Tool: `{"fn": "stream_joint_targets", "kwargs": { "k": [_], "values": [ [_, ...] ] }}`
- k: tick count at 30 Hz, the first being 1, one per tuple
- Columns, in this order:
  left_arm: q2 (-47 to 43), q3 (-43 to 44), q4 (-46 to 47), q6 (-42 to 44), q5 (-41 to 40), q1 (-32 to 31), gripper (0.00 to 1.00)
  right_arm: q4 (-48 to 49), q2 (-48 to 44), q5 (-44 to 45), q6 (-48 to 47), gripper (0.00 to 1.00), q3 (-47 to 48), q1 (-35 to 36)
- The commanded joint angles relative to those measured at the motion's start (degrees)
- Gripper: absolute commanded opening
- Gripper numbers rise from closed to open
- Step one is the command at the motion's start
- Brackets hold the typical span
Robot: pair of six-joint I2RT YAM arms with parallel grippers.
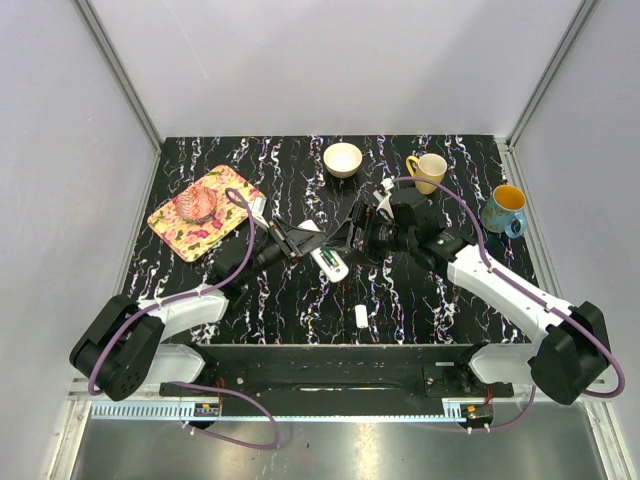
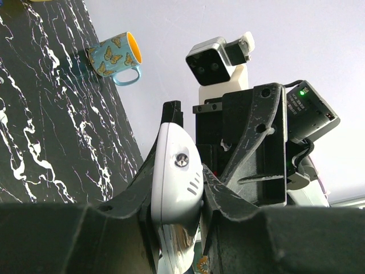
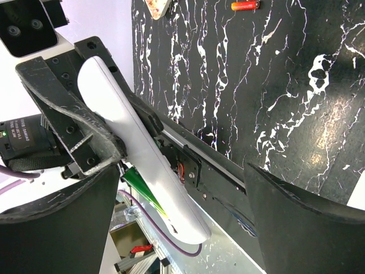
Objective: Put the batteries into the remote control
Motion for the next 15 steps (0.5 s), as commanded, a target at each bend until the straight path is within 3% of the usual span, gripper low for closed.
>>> {"fn": "stream_joint_targets", "kwargs": {
  "k": [1,15],
  "values": [
    [-1.27,1.72,6.23,-0.66,0.15,0.01,0.00,1.69,-0.66,-0.82,0.18,0.95,-0.72,-0.59],
    [-1.54,2.86,5.43,-0.39,0.06,-0.08,0.00,1.69,-0.57,-1.79,-0.08,0.92,-1.60,-0.59]
  ]
}}
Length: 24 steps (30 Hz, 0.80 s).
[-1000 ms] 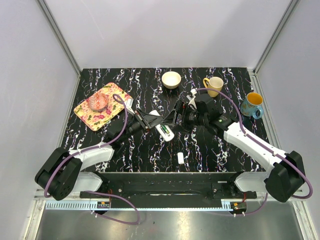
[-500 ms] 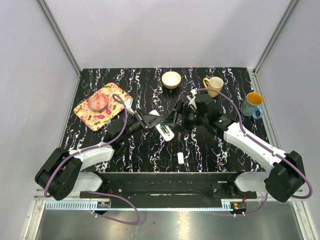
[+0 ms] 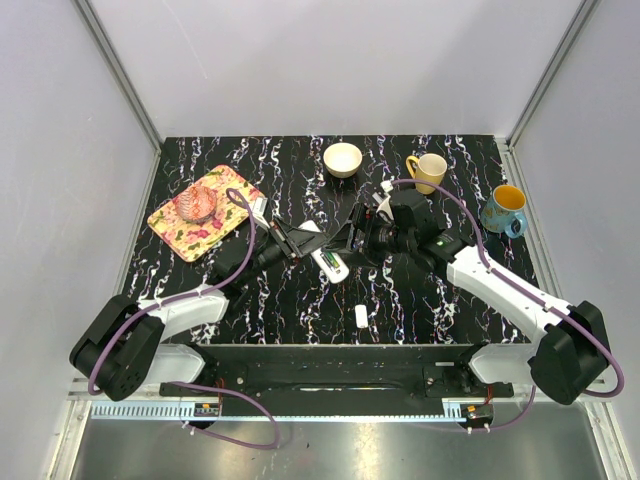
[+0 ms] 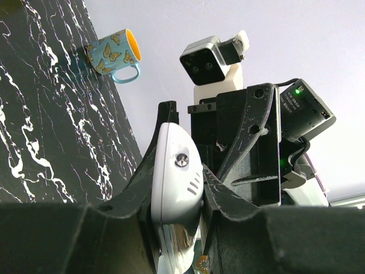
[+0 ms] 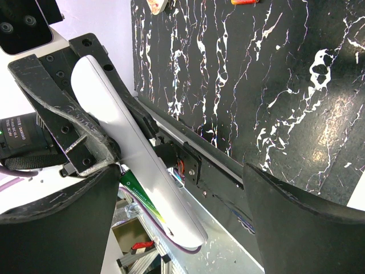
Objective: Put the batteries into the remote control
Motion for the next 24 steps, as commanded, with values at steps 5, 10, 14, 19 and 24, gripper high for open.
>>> {"fn": "stream_joint_targets", "kwargs": {
  "k": [5,10,14,19,24],
  "values": [
    [-1.10,2.86,7.53,-0.81,-0.07,0.01,0.00,1.73,-0.59,-1.75,0.12,0.92,-1.17,-0.48],
    [-0.31,1.90,11.93,-2.65,-0.60,0.10,0.00,2.79,-0.86,-2.37,0.65,0.92,-2.31,-0.48],
    [0.13,1.63,14.74,-3.53,-1.12,0.18,0.00,3.31,-1.21,-2.46,1.17,0.92,-2.92,-0.48],
    [-0.22,1.46,15.71,-3.62,-1.56,0.27,0.00,3.75,-1.56,-2.81,1.53,0.92,-3.63,-0.48],
    [-0.57,1.19,16.68,-3.97,-1.92,0.71,0.00,4.63,-2.08,-2.98,2.14,0.92,-4.51,-0.48]
  ]
}}
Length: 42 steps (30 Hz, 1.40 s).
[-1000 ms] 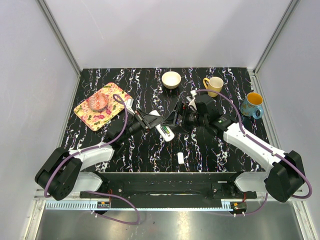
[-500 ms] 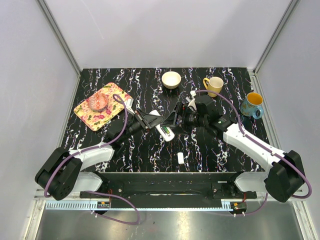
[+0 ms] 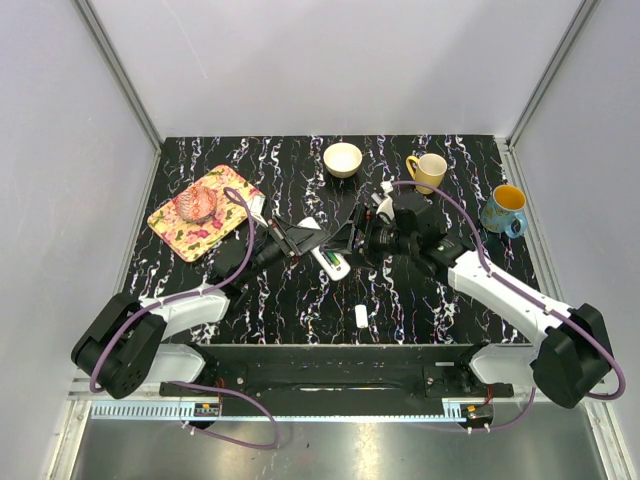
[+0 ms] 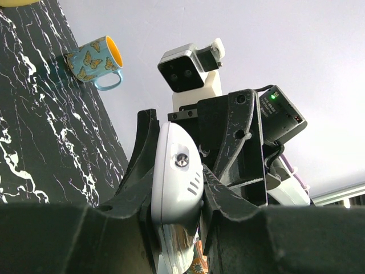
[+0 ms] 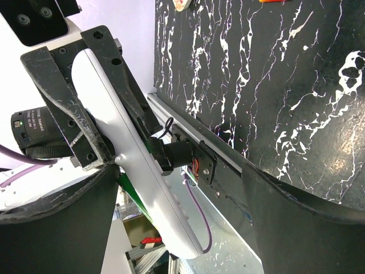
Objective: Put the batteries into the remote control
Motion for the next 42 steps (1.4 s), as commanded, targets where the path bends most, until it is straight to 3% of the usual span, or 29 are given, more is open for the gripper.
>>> {"fn": "stream_joint_targets", "kwargs": {
  "k": [1,19,22,28,31,35,36,37,38,40,42],
  "values": [
    [-1.29,1.19,11.55,-2.18,-1.89,0.80,0.00,-1.22,-1.19,-0.19,-0.15,0.91,-1.80,-0.46],
    [-2.08,2.33,12.51,-3.85,-1.46,2.56,0.00,0.53,-3.21,-0.10,0.81,0.84,-5.58,-0.54],
    [-2.26,2.25,12.78,-4.20,-1.37,2.65,0.00,0.54,-3.12,-0.10,0.38,0.77,-5.75,-0.46],
    [-2.61,2.60,12.86,-4.64,-1.37,2.82,0.00,-2.09,-2.86,1.65,-2.35,0.48,-5.58,-0.46],
    [-2.79,2.77,12.78,-4.64,-1.28,2.91,0.00,-3.85,-2.95,3.15,-4.19,0.43,-5.31,-0.46],
    [-2.61,2.60,11.90,-4.38,-0.93,3.00,0.00,-4.12,-3.04,3.68,-5.08,0.51,-4.79,-0.46],
    [-2.61,2.42,11.64,-4.12,-0.84,2.91,0.00,-4.21,-3.12,3.68,-5.25,0.58,-4.44,-0.37],
    [-2.44,2.51,10.15,-3.94,-0.84,2.91,0.00,-4.04,-3.47,3.68,-5.25,0.72,-3.56,-0.46],
    [-2.43,2.42,9.01,-3.50,-0.32,2.91,0.00,-4.21,-3.82,3.85,-5.16,0.78,-2.95,-0.46],
    [-2.35,2.33,5.86,-2.01,-0.05,2.82,0.00,-4.47,-4.87,4.91,-5.25,0.87,-1.02,-0.46],
    [-2.43,1.99,4.34,-0.86,-0.14,2.73,0.00,-4.74,-5.41,5.78,-5.60,0.88,1.26,-0.46]
  ]
}}
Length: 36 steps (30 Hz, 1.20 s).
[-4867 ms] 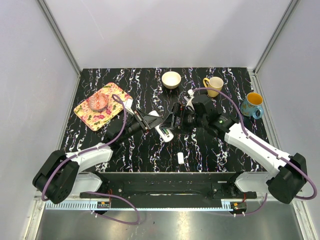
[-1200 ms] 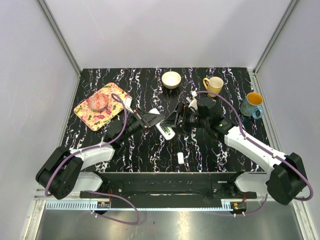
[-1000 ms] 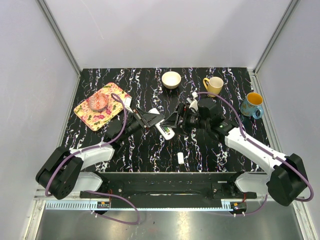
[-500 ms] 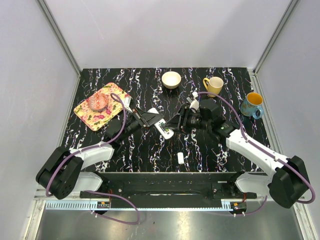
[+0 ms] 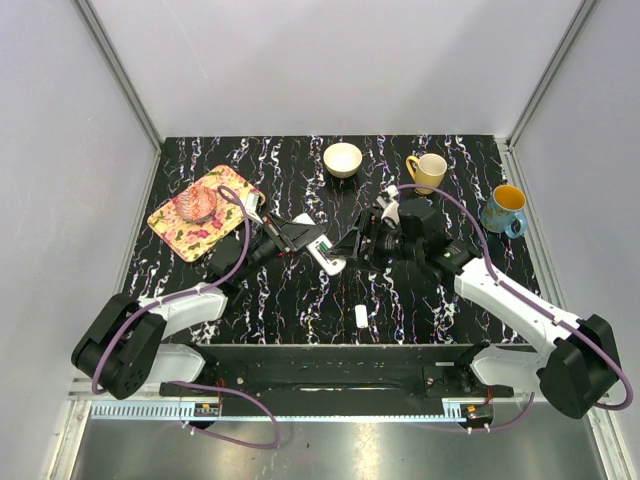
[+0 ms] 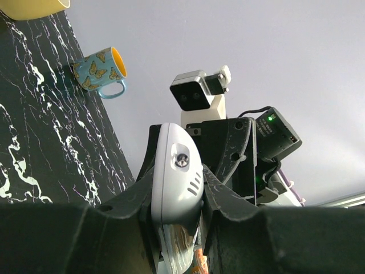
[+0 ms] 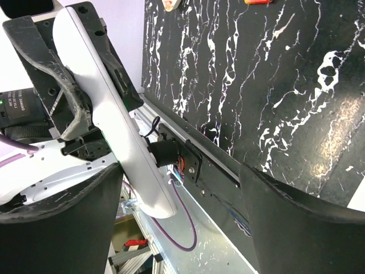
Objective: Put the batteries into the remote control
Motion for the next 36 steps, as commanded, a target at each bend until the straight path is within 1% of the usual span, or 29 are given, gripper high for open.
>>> {"fn": "stream_joint_targets", "kwargs": {
  "k": [1,8,12,18,21,26,29,36],
  "values": [
    [-2.28,1.55,4.19,0.40,-0.99,0.28,0.00,-5.46,-1.80,4.59,-3.37,0.88,5.08,-0.39],
    [-1.75,1.19,4.80,0.05,-0.29,0.29,0.00,-5.73,-0.40,3.45,-4.34,0.88,7.55,-0.39],
    [-1.49,1.37,4.27,0.32,0.07,0.11,0.00,-2.92,-0.31,2.74,-3.38,0.88,7.28,-0.39],
    [-1.49,1.72,4.54,0.32,0.41,-0.33,0.00,-2.83,2.94,2.57,-3.46,0.87,8.77,-0.39],
    [-1.75,2.25,4.54,0.14,0.85,-0.42,0.00,-2.13,4.17,1.87,-3.73,0.81,8.69,-0.39],
    [-1.66,2.69,5.94,-0.91,2.26,-0.42,0.00,-1.94,5.40,0.99,-4.43,0.66,8.43,-0.39],
    [-1.66,3.04,5.94,-1.17,2.70,-0.42,0.00,-1.86,5.84,0.64,-4.96,0.63,8.16,-0.31],
    [-2.63,4.09,6.30,-1.70,2.53,-0.42,0.00,-5.10,6.98,2.04,-7.33,0.61,7.72,-0.31]
  ]
}}
